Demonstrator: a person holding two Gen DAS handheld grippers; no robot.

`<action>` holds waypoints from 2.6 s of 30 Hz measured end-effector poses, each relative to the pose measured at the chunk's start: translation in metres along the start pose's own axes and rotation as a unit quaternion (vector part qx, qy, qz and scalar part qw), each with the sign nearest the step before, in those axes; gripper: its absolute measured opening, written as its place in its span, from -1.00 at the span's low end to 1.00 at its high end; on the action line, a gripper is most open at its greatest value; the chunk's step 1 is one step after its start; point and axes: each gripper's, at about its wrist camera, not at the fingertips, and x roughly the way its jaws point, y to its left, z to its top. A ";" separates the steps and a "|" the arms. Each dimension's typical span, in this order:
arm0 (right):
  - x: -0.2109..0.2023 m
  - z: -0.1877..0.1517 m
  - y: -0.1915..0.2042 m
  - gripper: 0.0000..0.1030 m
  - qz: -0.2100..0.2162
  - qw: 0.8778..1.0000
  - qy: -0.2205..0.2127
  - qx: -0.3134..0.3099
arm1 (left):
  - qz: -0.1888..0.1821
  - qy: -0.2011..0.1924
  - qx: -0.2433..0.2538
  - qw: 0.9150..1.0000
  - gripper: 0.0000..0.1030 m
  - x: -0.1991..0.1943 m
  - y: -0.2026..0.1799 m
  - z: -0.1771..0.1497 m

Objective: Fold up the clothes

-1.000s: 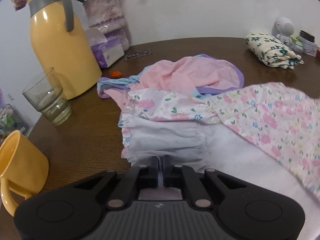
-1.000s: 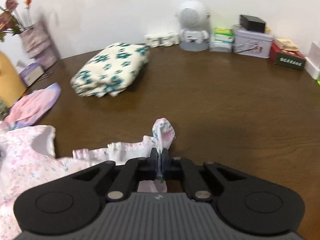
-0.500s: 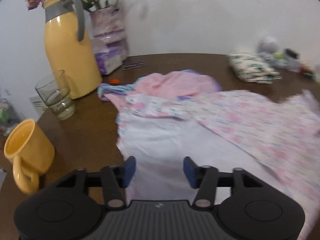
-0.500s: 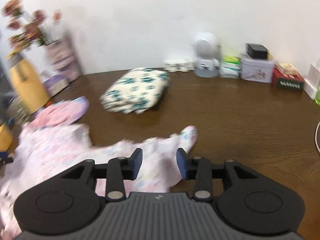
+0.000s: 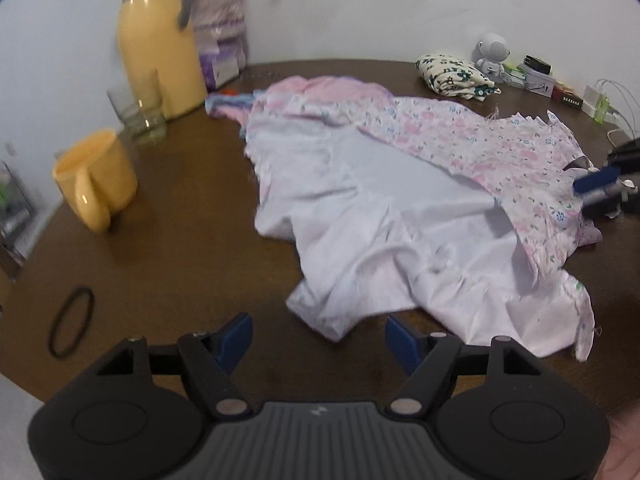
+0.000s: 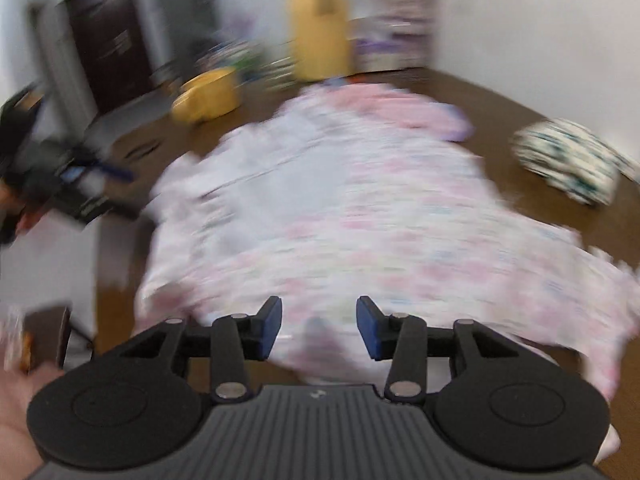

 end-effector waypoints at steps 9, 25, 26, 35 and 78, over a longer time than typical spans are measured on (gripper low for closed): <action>0.029 0.012 0.080 -0.20 0.018 0.984 0.054 -0.169 | -0.036 -0.009 0.040 0.999 -0.84 0.029 0.001 0.007; 0.067 0.063 0.079 -0.95 0.186 0.969 0.040 -0.157 | -0.019 -0.022 -0.005 1.000 -0.48 -0.009 0.024 0.001; 0.070 0.072 0.062 -0.95 0.187 0.978 0.029 -0.087 | -0.014 -0.026 -0.013 0.999 -0.40 -0.012 0.029 0.000; 0.091 0.067 -0.012 -0.95 0.131 0.970 0.065 0.194 | -0.105 -0.050 0.091 0.989 -0.17 -0.027 -0.025 -0.007; 0.064 0.082 0.016 -0.98 0.150 0.986 -0.013 0.065 | 0.002 -0.082 0.123 0.989 0.35 0.000 -0.090 0.012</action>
